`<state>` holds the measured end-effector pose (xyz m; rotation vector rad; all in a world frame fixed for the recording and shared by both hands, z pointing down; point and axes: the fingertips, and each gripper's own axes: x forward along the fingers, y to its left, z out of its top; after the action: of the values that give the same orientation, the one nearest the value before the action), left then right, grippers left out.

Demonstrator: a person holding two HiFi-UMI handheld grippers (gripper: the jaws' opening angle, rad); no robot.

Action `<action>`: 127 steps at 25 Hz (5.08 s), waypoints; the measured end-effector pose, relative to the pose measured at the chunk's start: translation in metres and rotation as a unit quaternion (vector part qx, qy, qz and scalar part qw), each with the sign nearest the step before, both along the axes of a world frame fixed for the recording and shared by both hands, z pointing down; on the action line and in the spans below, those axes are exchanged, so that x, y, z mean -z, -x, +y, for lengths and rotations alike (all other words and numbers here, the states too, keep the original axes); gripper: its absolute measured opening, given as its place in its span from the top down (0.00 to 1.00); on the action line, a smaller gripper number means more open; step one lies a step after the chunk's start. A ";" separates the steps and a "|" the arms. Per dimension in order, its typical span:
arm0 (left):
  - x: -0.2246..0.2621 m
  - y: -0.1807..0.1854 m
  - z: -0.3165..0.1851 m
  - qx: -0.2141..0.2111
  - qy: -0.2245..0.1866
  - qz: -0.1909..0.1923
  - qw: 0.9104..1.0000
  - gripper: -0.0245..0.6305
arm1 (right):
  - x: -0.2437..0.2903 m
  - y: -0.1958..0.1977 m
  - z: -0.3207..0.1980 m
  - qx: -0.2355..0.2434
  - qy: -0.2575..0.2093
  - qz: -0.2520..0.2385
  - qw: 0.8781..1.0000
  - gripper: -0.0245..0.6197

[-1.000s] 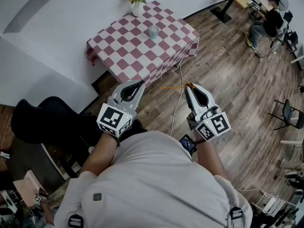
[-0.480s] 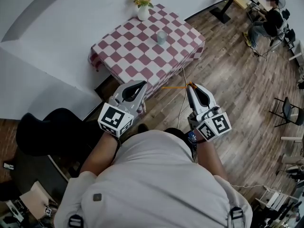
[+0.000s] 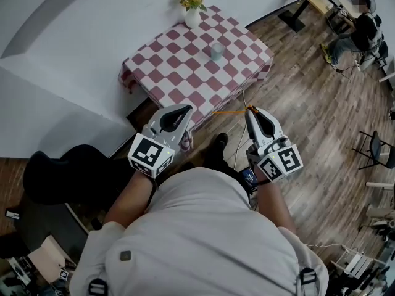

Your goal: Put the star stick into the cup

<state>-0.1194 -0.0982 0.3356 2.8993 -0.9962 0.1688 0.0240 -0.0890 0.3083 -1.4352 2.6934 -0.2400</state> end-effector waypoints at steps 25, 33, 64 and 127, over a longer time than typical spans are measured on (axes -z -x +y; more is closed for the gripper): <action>-0.047 -0.043 -0.166 0.069 0.054 -0.008 0.996 0.96 | -0.034 -0.046 -0.201 0.063 0.037 0.001 0.997 0.92; -0.073 -0.072 -0.217 0.084 0.077 -0.019 0.993 0.96 | -0.054 -0.081 -0.271 0.072 0.048 0.001 0.996 0.92; -0.152 -0.106 -0.350 0.129 0.147 -0.050 0.979 0.96 | -0.140 -0.094 -0.455 0.121 0.094 0.007 0.988 0.92; -0.078 -0.046 -0.208 0.118 0.082 -0.001 0.990 0.96 | -0.119 -0.053 -0.274 0.091 0.073 0.086 0.989 0.92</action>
<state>-0.0735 -0.3060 0.4137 2.6092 -1.2516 0.2278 0.0773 -0.3633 0.4274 -1.2981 3.0095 -0.3466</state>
